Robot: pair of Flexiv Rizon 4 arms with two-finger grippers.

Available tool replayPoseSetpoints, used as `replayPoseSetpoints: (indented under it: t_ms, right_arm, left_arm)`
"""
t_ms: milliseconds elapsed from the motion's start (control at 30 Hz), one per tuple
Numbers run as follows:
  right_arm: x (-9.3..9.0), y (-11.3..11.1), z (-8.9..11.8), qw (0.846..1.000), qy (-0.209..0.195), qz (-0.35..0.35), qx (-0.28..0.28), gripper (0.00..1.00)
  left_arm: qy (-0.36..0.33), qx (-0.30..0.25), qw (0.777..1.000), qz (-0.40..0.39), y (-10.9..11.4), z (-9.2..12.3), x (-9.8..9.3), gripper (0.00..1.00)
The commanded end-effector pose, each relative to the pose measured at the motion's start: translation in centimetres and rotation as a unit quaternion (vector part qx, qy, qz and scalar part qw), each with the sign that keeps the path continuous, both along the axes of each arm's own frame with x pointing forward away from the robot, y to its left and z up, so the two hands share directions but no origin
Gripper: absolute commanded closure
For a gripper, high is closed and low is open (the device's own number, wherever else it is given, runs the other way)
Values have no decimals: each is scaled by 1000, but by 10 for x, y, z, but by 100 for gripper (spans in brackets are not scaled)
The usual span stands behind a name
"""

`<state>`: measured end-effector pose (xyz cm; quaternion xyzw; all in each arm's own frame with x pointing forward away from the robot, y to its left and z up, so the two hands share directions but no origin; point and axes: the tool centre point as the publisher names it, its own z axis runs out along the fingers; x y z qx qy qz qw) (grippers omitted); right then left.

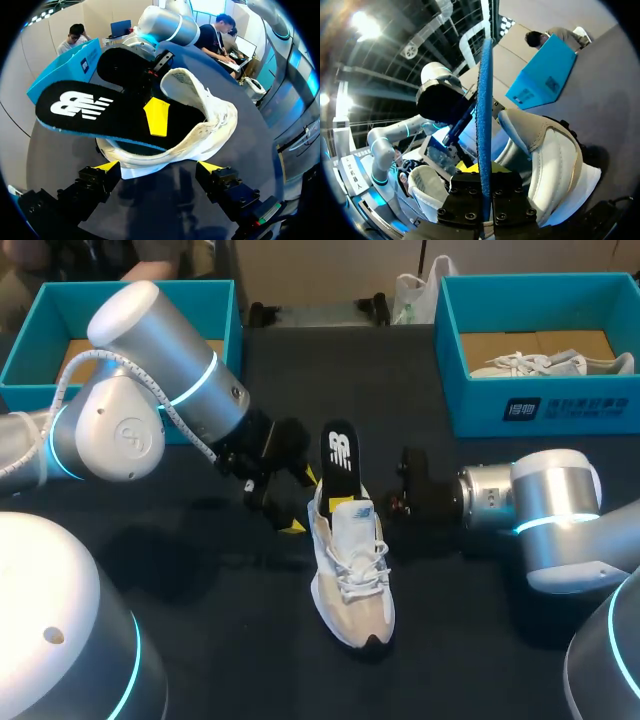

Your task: Take the shoe out of the shoebox, open the shoe tongue, remove and reinsert the insole, then place the shoe into the shoebox

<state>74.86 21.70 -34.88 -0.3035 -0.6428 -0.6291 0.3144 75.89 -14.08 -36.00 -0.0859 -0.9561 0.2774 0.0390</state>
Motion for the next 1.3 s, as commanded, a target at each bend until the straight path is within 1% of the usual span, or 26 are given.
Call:
replayPoseSetpoints:
  t_ms: [33,133,167,233,400,467,633,767,867,967,1067,1100,1167,1300]
  right_arm:
    - [-4,4,-3,1000,3,5,-2,100]
    - [-4,7,0,1000,-2,9,-3,99]
    - [-4,7,1,1000,-4,10,-4,89]
    - [-3,8,5,1000,-10,11,-5,72]
    - [0,10,13,1000,-22,15,-12,72]
    - [2,11,16,999,-26,17,-13,70]
    - [4,14,24,999,-39,20,-15,71]
    - [7,16,31,998,-49,22,-18,76]
    - [11,17,36,998,-54,22,-20,76]
    - [15,16,38,998,-56,17,-21,79]
    - [19,15,37,998,-56,13,-17,85]
    - [19,15,37,998,-55,11,-15,89]
    - [20,14,36,999,-52,6,-13,100]
    - [19,14,31,999,-39,3,-18,100]
  left_arm:
    - [0,0,1000,0,0,0,0,0]
    - [0,0,1000,0,0,0,0,0]
    - [0,0,1000,0,0,0,0,0]
    - [0,0,1000,0,0,0,0,0]
    - [0,0,1000,0,0,0,0,0]
    - [0,0,1000,0,0,0,0,0]
    - [0,0,1000,0,0,0,0,0]
    - [0,0,1000,0,0,0,0,0]
    - [0,0,1000,0,0,0,0,0]
    - [0,0,1000,0,0,0,0,0]
    - [0,0,1000,0,0,0,0,0]
    - [0,0,1000,0,0,0,0,0]
    - [0,0,1000,0,0,0,0,0]
    - [0,0,1000,0,0,0,0,0]
